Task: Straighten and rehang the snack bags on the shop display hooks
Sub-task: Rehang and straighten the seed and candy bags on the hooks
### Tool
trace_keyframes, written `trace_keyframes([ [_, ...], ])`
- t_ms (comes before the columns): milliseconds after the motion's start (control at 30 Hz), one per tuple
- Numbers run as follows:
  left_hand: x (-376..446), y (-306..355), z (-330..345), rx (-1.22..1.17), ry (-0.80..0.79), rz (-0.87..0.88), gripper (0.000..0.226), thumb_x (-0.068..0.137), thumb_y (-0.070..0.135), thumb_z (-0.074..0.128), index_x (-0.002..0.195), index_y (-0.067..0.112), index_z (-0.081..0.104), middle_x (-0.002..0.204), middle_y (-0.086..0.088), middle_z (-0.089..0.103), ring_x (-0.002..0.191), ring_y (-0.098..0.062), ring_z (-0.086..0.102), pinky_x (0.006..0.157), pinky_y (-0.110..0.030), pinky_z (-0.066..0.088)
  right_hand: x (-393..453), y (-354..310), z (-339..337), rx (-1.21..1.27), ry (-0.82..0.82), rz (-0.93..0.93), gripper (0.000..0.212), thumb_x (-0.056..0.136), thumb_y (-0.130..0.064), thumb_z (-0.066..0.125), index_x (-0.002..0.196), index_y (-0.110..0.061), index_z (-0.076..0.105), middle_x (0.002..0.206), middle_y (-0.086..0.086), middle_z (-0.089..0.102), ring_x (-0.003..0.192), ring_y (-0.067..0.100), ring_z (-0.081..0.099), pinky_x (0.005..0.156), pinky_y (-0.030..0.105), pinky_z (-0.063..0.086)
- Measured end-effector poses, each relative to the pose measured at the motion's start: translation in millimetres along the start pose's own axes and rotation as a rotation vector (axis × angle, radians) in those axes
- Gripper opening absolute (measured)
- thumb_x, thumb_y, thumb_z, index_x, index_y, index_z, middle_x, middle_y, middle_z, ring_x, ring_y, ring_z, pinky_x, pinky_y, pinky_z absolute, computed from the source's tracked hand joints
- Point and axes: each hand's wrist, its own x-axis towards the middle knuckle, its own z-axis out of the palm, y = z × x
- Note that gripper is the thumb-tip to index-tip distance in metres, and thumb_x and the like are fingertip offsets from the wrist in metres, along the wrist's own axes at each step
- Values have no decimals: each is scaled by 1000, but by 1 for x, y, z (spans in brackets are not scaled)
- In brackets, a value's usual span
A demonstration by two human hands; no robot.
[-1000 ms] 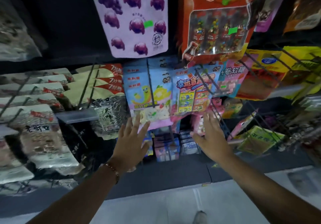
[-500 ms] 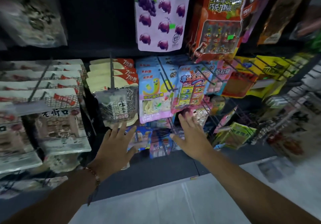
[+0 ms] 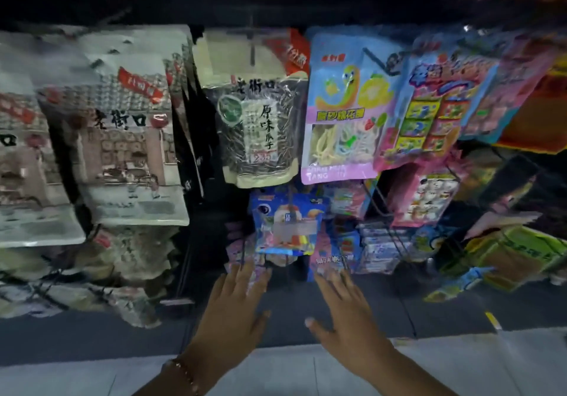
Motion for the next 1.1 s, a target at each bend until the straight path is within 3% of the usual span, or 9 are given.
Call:
trace_keyframes([
  [100, 58, -24, 55, 63, 169, 39, 67, 84, 47, 41, 148, 26, 41, 157, -15, 32, 139, -44, 37, 109, -56, 31, 60, 28, 34, -23, 108, 3, 76, 97, -55, 43, 154, -38, -5, 148, -15, -34, 145, 16, -25, 122, 44, 3],
  [200, 107, -36, 91, 153, 310, 107, 68, 84, 45, 54, 146, 27, 34, 158, -15, 30, 141, -48, 30, 105, -67, 34, 113, 45, 61, -55, 305, -74, 73, 98, -51, 45, 152, -42, -3, 149, -19, -38, 139, 9, -31, 121, 44, 3],
  [300, 146, -42, 106, 266, 431, 104, 69, 90, 49, 52, 152, 28, 31, 162, -11, 20, 145, -49, 18, 108, -71, 24, 157, 58, 74, -149, 467, -116, 74, 98, -51, 44, 152, -46, -6, 147, -16, -42, 142, 15, -28, 120, 46, 1],
  [533, 207, -64, 129, 270, 476, 13, 77, 88, 52, 52, 155, 33, 18, 164, -10, 12, 147, -47, 12, 109, -69, 28, 242, 83, 82, -173, 623, -234, 80, 96, -48, 48, 154, -37, -5, 162, -2, -17, 150, 28, -2, 121, 49, 13],
  [633, 213, -64, 130, 194, 486, 9, 67, 100, 49, 36, 155, 39, 1, 164, -2, -17, 149, -38, -14, 118, -57, 10, 259, 88, 84, -112, 717, -288, 84, 93, -44, 56, 153, -42, -3, 164, -1, -9, 150, 29, 7, 119, 50, 21],
  [700, 207, -58, 135, 163, 509, 14, 66, 101, 46, 37, 156, 38, 2, 163, -3, -21, 148, -35, -19, 119, -56, 7, 258, 92, 93, -101, 714, -298, 82, 95, -47, 53, 152, -42, -5, 164, -1, -9, 150, 29, 3, 120, 51, 17],
  [900, 117, -55, 183, 115, 583, 178, 51, 94, 34, 50, 142, 17, 48, 156, -17, 32, 141, -42, 31, 109, -54, 34, 172, 92, 153, 135, 706, -351, 59, 98, -50, 45, 152, -37, 25, 162, -14, 4, 149, 9, -8, 117, 34, 8],
  [1000, 45, -72, 229, 113, 484, 330, 43, 90, 25, 55, 131, 14, 59, 143, -15, 51, 128, -38, 51, 95, -47, 44, 137, 90, 206, -73, 702, -470, 55, 94, -45, 43, 146, -30, 38, 161, -6, 21, 150, 17, 9, 116, 36, 18],
  [1100, -4, -88, 266, 82, 387, 339, 40, 86, 26, 57, 124, 17, 66, 133, -7, 61, 120, -29, 59, 93, -41, 48, 123, 76, 252, -181, 583, -541, 56, 85, -41, 47, 138, -21, 52, 151, 2, 43, 143, 26, 30, 115, 37, 22],
])
